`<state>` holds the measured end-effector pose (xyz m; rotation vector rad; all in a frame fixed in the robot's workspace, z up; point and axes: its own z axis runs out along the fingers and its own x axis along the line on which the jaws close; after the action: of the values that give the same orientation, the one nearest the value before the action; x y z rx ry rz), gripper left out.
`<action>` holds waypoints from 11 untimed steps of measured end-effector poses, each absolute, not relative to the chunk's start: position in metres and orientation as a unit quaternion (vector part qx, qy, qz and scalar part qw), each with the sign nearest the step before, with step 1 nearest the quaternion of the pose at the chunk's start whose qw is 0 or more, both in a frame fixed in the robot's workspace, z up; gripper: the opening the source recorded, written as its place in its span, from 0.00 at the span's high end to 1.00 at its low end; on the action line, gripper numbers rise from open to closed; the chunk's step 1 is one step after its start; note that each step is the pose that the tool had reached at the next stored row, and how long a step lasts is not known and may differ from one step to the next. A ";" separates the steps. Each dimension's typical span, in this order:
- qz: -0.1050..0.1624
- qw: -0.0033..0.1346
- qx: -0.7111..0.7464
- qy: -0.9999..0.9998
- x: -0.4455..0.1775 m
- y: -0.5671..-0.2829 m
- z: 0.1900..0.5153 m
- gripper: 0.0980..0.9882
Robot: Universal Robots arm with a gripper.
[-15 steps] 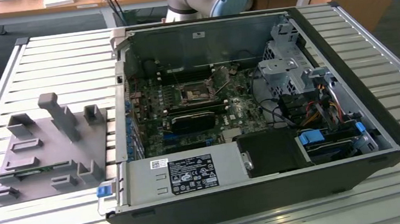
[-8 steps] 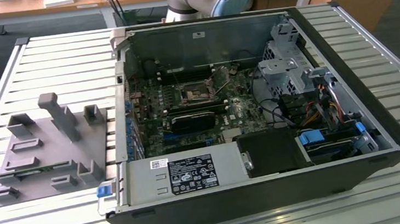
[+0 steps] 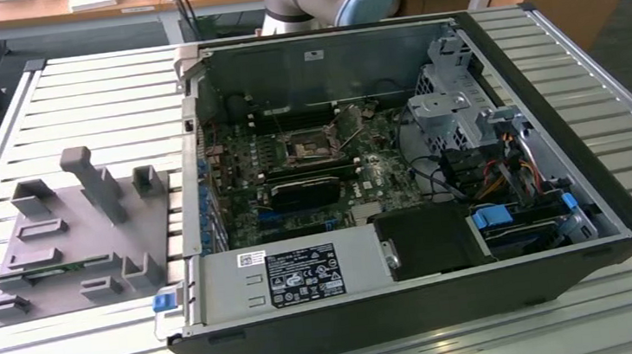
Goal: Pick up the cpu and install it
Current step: 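Pick up the cpu and move it towards the insertion slot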
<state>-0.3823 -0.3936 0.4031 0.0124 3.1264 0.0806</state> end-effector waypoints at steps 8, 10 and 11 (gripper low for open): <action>0.026 0.007 0.004 1.000 -0.369 -0.394 0.403 0.51; 0.026 0.007 0.004 1.000 -0.367 -0.394 0.403 0.51; 0.026 0.007 0.004 1.000 -0.365 -0.394 0.403 0.51</action>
<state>-0.3653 -0.3936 0.4030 0.0123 3.1264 0.0806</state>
